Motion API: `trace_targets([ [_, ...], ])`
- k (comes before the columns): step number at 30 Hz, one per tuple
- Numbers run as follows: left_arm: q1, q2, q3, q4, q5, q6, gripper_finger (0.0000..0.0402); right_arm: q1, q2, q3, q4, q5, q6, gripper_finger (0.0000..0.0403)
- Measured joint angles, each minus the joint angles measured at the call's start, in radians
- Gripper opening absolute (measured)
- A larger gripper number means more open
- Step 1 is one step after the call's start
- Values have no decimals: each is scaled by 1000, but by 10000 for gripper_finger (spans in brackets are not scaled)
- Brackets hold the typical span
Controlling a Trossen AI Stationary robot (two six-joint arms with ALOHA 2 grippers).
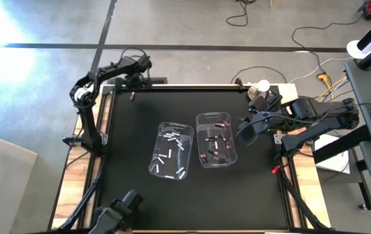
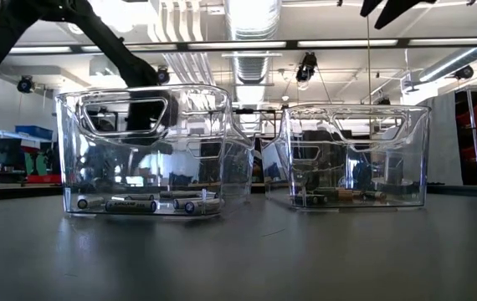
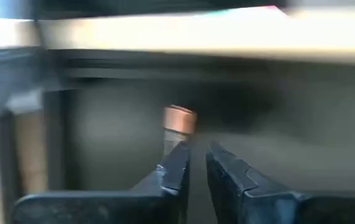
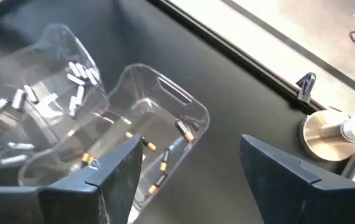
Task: Sort batteries
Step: Put the black battery into the right transparent bin
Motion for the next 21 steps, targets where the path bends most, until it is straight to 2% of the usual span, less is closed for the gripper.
trace_targets([
  [3, -22, 26, -1, 40, 166, 144, 54, 0, -2, -33, -2, 0, -7, 267],
  [6, -37, 36, 1, 39, 234, 199, 80, 0, -2, -46, -2, -5, -5, 277],
  [11, -42, 37, -3, 36, 235, 203, 128, 6, -3, -48, -2, -69, 2, 288],
  [16, -53, 38, 19, 60, 210, 237, 170, 13, -8, -48, -2, -72, 0, 293],
  [21, -66, 86, 20, 108, 244, 214, 189, 13, -10, -48, -2, -72, 0, 286],
])
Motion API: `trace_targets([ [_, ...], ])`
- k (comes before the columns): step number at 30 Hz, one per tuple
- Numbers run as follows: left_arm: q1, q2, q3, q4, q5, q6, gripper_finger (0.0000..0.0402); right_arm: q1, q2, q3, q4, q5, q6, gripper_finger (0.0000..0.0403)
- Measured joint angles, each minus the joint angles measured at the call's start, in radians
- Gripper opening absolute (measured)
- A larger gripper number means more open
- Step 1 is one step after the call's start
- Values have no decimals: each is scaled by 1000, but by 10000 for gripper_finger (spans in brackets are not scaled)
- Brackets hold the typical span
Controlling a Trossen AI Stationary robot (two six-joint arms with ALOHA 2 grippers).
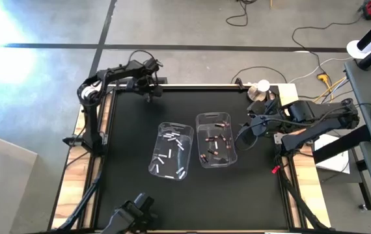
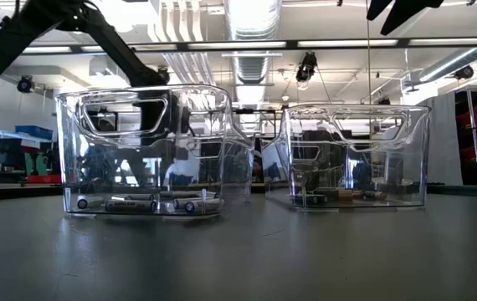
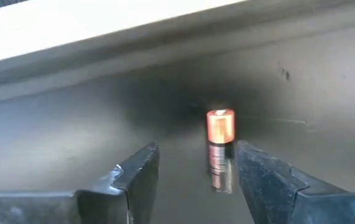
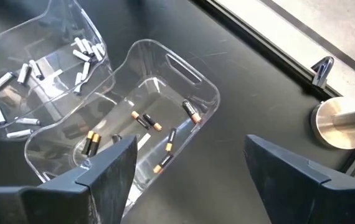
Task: Sort batteries
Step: Put the black battery into the right transparent bin
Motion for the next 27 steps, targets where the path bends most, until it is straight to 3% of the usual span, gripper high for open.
trace_targets([
  [10, -106, 81, 8, 5, -68, 17, 176, 0, 0, 0, 0, -3, 26, 287],
  [19, -131, 88, 3, 47, -81, 24, 27, 0, -6, 18, -4, -3, -4, 283],
  [27, -151, 86, 46, 31, -82, 119, 43, 0, -55, 130, -44, 14, -124, 260],
])
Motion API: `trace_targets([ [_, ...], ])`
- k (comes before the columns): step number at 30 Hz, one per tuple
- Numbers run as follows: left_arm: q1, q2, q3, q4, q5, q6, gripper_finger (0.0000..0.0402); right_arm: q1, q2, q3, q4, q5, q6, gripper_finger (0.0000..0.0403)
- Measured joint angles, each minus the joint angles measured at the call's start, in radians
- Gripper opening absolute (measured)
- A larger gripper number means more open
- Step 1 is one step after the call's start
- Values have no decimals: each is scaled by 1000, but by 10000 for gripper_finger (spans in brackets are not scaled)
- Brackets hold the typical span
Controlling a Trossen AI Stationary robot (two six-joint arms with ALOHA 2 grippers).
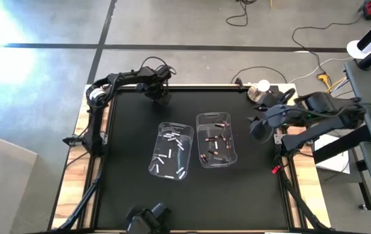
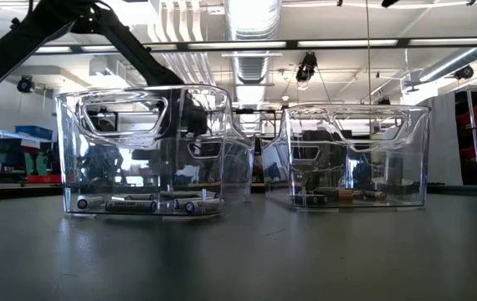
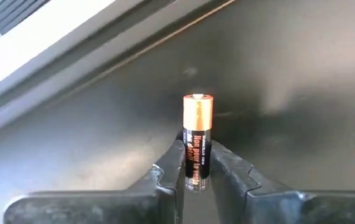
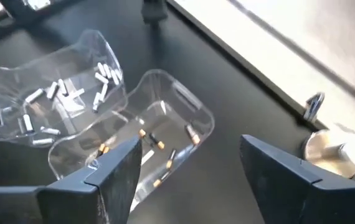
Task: Sort batteries
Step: Put the black battery into the right transparent bin
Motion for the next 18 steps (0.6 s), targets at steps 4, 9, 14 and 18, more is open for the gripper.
trace_targets([
  [4, -47, -4, 76, 24, 45, 53, 37, 0, -32, 26, 0, 55, -54, 252],
  [9, -151, -111, 164, 40, 42, 45, 32, 0, -43, 50, 23, 73, -141, 246],
  [14, -317, -218, 219, 191, 34, 52, 32, 0, -35, 62, 31, 73, -266, 245],
  [18, -456, -222, 271, 288, 33, 62, 32, 0, -35, 62, 31, 69, -332, 249],
])
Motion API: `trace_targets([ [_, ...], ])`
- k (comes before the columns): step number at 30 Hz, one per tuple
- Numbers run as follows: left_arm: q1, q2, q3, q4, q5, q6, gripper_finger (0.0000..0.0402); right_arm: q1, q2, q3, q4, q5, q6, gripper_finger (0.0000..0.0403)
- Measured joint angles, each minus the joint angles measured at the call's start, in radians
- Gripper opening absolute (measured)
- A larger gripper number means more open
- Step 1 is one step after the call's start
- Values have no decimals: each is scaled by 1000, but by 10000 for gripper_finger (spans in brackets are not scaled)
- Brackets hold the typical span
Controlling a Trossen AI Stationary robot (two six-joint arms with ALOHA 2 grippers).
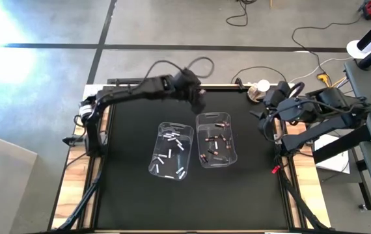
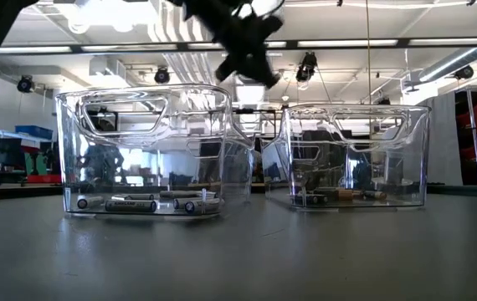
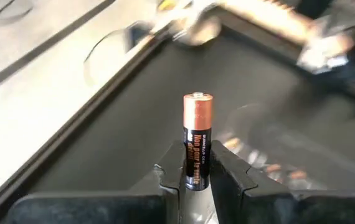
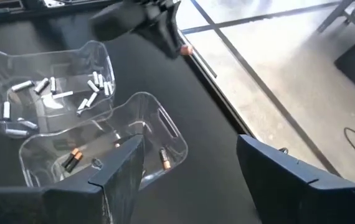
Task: Sort batteries
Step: Put the black battery into the right transparent bin
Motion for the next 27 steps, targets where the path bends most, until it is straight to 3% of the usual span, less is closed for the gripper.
trace_targets([
  [5, -140, 70, 72, 57, -37, -28, 32, 0, -7, 31, -16, -50, 9, 243],
  [11, -225, 226, 209, 9, -24, -18, 32, 0, -19, 88, -41, -124, 38, 232],
  [18, -254, 508, 584, -254, 9, 22, 32, 38, -20, 80, -43, -217, 104, 223],
  [19, -256, 530, 596, -257, 11, 27, 32, 47, -19, 76, -49, -218, 117, 223],
  [24, -255, 511, 432, -266, 48, -63, 32, 84, -19, 62, -126, -215, 208, 225],
  [27, -259, 511, 386, -275, 59, -29, 32, 95, -21, 58, -158, -213, 231, 223],
])
